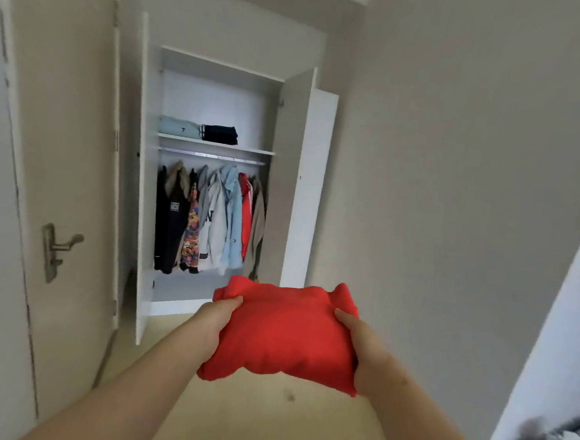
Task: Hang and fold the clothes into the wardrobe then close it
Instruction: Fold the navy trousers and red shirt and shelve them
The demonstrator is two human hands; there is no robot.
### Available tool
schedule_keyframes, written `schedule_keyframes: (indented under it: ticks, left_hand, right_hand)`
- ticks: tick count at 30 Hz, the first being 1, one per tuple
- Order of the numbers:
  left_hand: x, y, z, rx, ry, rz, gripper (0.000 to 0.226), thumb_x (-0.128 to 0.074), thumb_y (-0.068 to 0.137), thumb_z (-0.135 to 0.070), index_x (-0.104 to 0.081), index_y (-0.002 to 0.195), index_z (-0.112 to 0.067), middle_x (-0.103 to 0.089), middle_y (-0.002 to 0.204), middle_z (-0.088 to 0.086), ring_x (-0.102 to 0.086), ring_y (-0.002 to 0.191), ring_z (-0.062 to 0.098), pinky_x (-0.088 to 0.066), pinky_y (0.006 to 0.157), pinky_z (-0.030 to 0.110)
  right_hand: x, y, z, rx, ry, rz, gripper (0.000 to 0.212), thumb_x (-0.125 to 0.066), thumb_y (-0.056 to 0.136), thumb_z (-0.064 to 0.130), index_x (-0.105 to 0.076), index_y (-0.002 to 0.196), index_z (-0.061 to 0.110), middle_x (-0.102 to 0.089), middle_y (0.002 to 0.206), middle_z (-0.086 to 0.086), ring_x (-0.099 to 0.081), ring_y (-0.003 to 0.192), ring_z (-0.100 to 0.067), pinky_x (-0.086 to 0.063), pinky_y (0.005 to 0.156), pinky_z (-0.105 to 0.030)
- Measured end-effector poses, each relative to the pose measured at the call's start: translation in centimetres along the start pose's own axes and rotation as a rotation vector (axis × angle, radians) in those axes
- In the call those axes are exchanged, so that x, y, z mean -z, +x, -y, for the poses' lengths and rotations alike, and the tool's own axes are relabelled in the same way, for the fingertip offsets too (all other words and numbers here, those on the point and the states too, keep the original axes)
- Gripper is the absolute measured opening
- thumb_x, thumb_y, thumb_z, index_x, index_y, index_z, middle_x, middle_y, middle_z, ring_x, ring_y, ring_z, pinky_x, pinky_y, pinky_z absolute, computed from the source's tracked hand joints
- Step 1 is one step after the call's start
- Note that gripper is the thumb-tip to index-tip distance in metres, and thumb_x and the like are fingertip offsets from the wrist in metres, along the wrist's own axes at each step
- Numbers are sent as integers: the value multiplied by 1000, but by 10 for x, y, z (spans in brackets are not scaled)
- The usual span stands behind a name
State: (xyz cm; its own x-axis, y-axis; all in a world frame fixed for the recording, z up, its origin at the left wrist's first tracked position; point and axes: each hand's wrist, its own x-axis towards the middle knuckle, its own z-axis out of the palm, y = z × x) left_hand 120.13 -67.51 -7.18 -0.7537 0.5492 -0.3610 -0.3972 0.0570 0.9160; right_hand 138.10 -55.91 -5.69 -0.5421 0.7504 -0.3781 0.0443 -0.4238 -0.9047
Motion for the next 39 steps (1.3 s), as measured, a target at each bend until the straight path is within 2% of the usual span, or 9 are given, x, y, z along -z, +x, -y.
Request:
schedule_keyframes:
  ticks: [4, 7, 12, 16, 22, 25, 29, 33, 39]
  left_hand:
    - [77, 68, -40, 27, -222, -166, 43, -50, 96, -26, -45, 134, -6, -54, 129, 21, -53, 116, 36, -42, 89, 43]
    - [112, 114, -65, -10, -335, -236, 41, -46, 97, -35, -52, 125, -6, -56, 127, 20, -54, 114, 35, -42, 93, 46]
    - [125, 171, -89, -74, -367, -209, 36, -54, 93, -29, -52, 125, -12, -60, 122, 14, -58, 107, 32, -47, 79, 41]
    - [132, 213, -105, 42, -242, -69, 30, -67, 84, -25, -55, 111, -18, -64, 94, 2, -60, 79, 20, -44, 58, 30]
    - [126, 318, -166, -148, 46, -247, 73, -69, 83, -29, -28, 141, -11, -47, 127, 11, -47, 101, 25, -40, 78, 32]
    - [98, 378, -208, -200, 218, -76, 58, -64, 79, -51, -43, 121, -17, -52, 115, 4, -53, 104, 20, -37, 89, 33]
    - [86, 460, -249, -98, 171, 96, 88, -72, 61, -60, -42, 133, -19, -63, 116, 6, -63, 102, 26, -50, 88, 39]
    - [92, 532, -275, -55, 7, 211, 61, -70, 61, -56, -66, 108, -17, -73, 98, 10, -71, 83, 25, -55, 70, 35]
    - [97, 656, -325, -97, 41, 103, 25, -50, 94, -27, -63, 94, -5, -69, 65, 8, -65, 50, 16, -53, 58, 25]
  right_hand:
    - [-96, 61, 2, -113, 399, 326, 53, -58, 81, 51, -60, 109, 6, -73, 97, -14, -69, 85, -29, -55, 72, -47]
    - [-175, 97, 1, -75, 623, 400, 61, -57, 82, 53, -54, 119, 5, -68, 108, -14, -64, 98, -29, -53, 71, -48]
    - [-277, 146, 7, -184, 411, 421, 60, -70, 69, 54, -56, 113, 16, -65, 110, -12, -60, 101, -31, -49, 74, -52]
    - [-304, 211, 30, -126, 322, 250, 55, -71, 79, 23, -49, 129, 14, -61, 120, -16, -59, 104, -33, -48, 76, -47]
    - [-326, 328, 74, 122, 101, 195, 37, -62, 80, -2, -52, 114, 7, -63, 94, -16, -57, 77, -32, -48, 68, -40]
    - [-354, 392, 110, 155, 19, 336, 42, -63, 77, -3, -57, 118, 4, -66, 95, -20, -61, 78, -32, -50, 63, -35]
    - [-392, 465, 158, 105, -2, 522, 38, -64, 77, 10, -63, 114, 5, -69, 103, -21, -66, 92, -36, -54, 75, -39]
    - [-416, 536, 186, 19, 26, 646, 27, -62, 75, 16, -67, 99, 6, -72, 78, -16, -69, 63, -28, -53, 59, -32]
    - [-465, 650, 209, -31, 11, 603, 21, -57, 84, 25, -63, 94, 7, -70, 65, -16, -67, 50, -27, -53, 48, -31]
